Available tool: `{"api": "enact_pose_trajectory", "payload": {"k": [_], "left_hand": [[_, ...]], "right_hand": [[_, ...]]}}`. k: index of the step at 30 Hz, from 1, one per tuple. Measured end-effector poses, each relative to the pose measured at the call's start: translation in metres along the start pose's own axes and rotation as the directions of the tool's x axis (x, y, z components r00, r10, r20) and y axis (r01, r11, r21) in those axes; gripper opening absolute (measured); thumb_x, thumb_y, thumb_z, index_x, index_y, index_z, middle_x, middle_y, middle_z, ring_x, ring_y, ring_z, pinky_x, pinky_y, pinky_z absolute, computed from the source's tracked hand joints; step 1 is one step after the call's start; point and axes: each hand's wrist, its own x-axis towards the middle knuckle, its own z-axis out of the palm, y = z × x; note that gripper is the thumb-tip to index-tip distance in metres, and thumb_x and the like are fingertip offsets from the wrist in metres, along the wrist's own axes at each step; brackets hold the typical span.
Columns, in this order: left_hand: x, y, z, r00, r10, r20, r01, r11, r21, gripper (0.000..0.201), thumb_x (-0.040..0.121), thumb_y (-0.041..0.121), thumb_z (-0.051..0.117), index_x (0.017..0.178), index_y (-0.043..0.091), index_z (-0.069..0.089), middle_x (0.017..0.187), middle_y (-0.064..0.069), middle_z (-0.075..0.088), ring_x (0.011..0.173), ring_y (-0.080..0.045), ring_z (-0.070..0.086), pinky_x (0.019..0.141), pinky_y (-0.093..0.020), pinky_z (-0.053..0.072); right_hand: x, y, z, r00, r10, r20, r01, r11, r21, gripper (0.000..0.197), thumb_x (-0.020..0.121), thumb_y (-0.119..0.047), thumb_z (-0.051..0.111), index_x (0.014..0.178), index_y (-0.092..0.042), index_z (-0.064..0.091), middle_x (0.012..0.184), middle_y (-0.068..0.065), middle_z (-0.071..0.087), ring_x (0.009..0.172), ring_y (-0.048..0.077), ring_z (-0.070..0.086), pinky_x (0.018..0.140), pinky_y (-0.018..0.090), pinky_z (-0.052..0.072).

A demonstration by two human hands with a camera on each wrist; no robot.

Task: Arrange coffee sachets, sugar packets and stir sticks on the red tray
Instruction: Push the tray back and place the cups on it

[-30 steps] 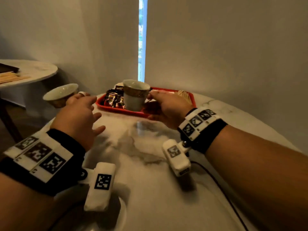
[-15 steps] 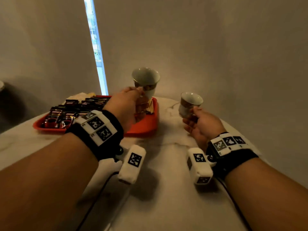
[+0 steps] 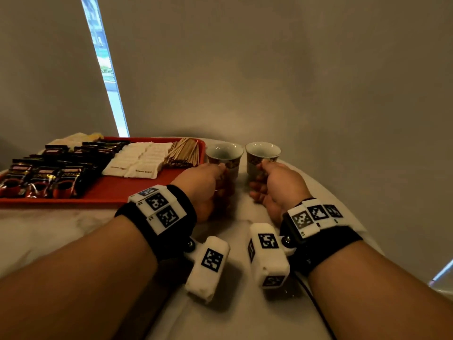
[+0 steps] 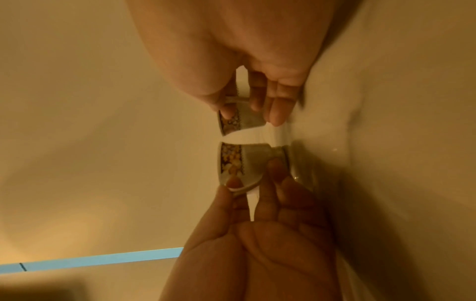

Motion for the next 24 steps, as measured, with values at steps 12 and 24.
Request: {"api": "enact_pose_trajectory", "payload": {"k": [12,24], "left_hand": [[-0.009,-0.001,-0.002,0.997,0.067,-0.033,-0.064,0.995,0.076,0.041,0.098,0.03,0.059,0.134,0.025,0.041,0.119,-0.006,0.06,0.098,-0.022,0.068,0.073,-0.042,0.059],[-0.012,-0.003,0.002,0.995,0.098,0.036,-0.102,0.985,0.138,0.039,0.096,0.025,0.062,0.13,0.04,0.049,0.121,-0.004,0.055,0.111,-0.03,0.061,0.078,-0.056,0.058]], "right_hand": [[0.0,0.0,-0.002,0.981,-0.144,-0.13,0.114,0.97,-0.216,0.01,0.097,-0.027,0.06,0.086,-0.025,0.061,0.089,0.001,0.063,0.078,0.022,0.061,0.088,0.051,0.059],[0.004,0.003,-0.002,0.972,-0.201,-0.121,0.155,0.937,-0.312,0.009,0.092,-0.031,0.064,0.086,-0.025,0.066,0.089,0.0,0.067,0.094,0.026,0.065,0.091,0.055,0.055]]}}
